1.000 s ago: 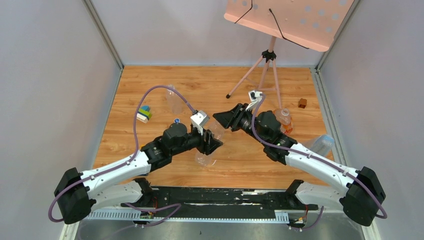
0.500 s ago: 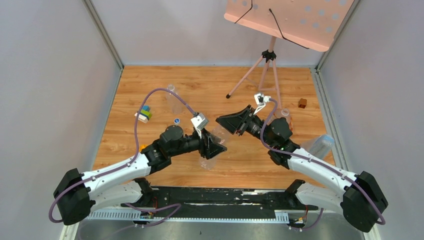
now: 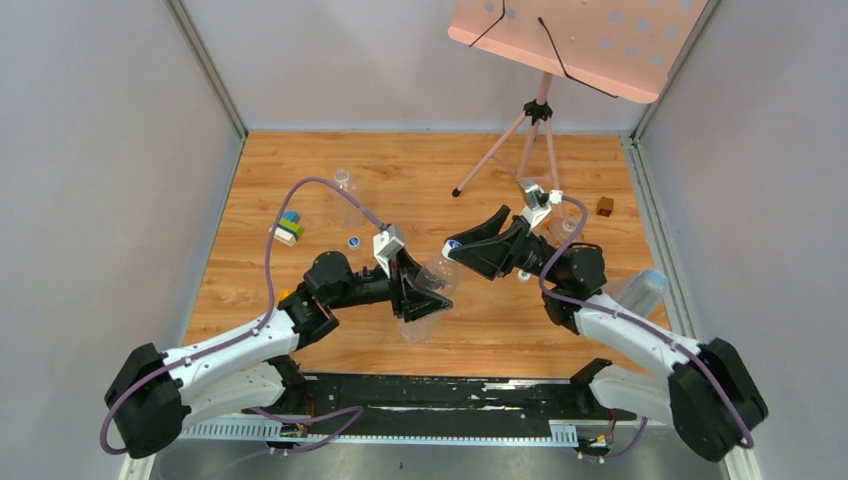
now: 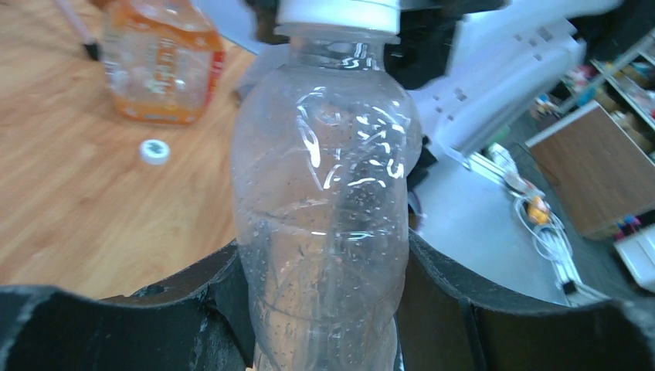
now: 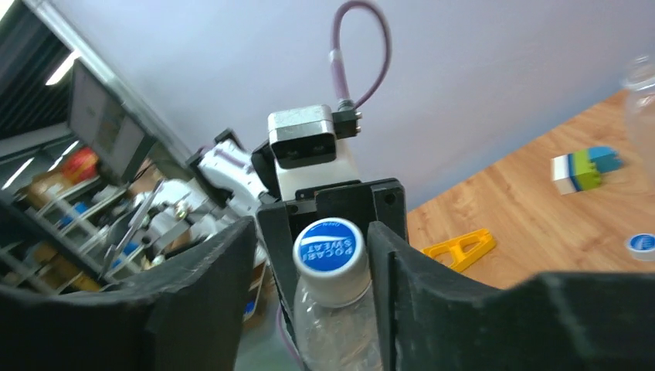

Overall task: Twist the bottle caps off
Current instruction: Unscrew the bottle cap from the plastic bottle.

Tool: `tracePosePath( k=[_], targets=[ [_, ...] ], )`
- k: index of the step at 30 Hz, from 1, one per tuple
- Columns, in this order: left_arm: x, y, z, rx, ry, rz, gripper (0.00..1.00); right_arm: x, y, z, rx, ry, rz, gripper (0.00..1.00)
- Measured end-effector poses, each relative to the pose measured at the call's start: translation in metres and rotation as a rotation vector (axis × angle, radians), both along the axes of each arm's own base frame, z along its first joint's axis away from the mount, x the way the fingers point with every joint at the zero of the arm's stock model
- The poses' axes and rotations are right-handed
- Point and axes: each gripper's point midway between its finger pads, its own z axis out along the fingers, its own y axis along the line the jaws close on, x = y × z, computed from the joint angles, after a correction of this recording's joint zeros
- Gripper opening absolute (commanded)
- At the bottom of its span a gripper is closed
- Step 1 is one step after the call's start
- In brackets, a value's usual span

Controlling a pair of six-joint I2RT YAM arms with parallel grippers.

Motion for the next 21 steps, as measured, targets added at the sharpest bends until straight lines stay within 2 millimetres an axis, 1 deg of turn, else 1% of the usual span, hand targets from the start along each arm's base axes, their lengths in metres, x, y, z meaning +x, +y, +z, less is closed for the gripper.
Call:
tracePosePath(
  k=[1,2,5,7,9,11,13,15,17,19,21],
  targets=[
    [0.006,0.003,0.0,0.003,-0.005,0.025,0.0,0.002,-0.002,0.001,-0.005,0.013,-0.02,0.68],
    [0.013,0.006,0.0,0.012,-0.011,0.061,0.0,0.005,-0.005,0.003,-0.016,0.034,-0.064,0.7],
    [0.024,0.012,0.0,0.052,-0.035,0.131,0.0,0.012,-0.009,0.016,-0.061,0.075,-0.197,0.71],
    [0.034,0.016,0.002,0.079,-0.042,0.195,0.0,0.02,-0.015,0.032,-0.08,0.093,-0.29,0.7],
    [0.045,0.022,-0.005,0.125,-0.033,0.267,0.0,0.028,-0.018,0.042,-0.096,0.11,-0.35,0.7],
    [0.053,0.028,-0.019,0.189,-0.015,0.333,0.0,0.036,-0.019,0.044,-0.124,0.139,-0.39,0.7],
    [0.056,0.032,-0.03,0.243,-0.007,0.374,0.0,0.044,-0.017,0.036,-0.161,0.172,-0.424,0.69],
    [0.057,0.036,-0.037,0.288,-0.005,0.406,0.0,0.051,-0.011,0.015,-0.223,0.219,-0.446,0.69],
    [0.059,0.038,-0.039,0.313,-0.011,0.433,0.0,0.058,-0.005,-0.007,-0.297,0.269,-0.46,0.69],
    [0.061,0.039,-0.039,0.327,-0.018,0.455,0.0,0.063,0.001,-0.024,-0.357,0.309,-0.472,0.69],
    [0.063,0.04,-0.037,0.335,-0.027,0.473,0.0,0.065,0.005,-0.034,-0.392,0.333,-0.476,0.68]
  ],
)
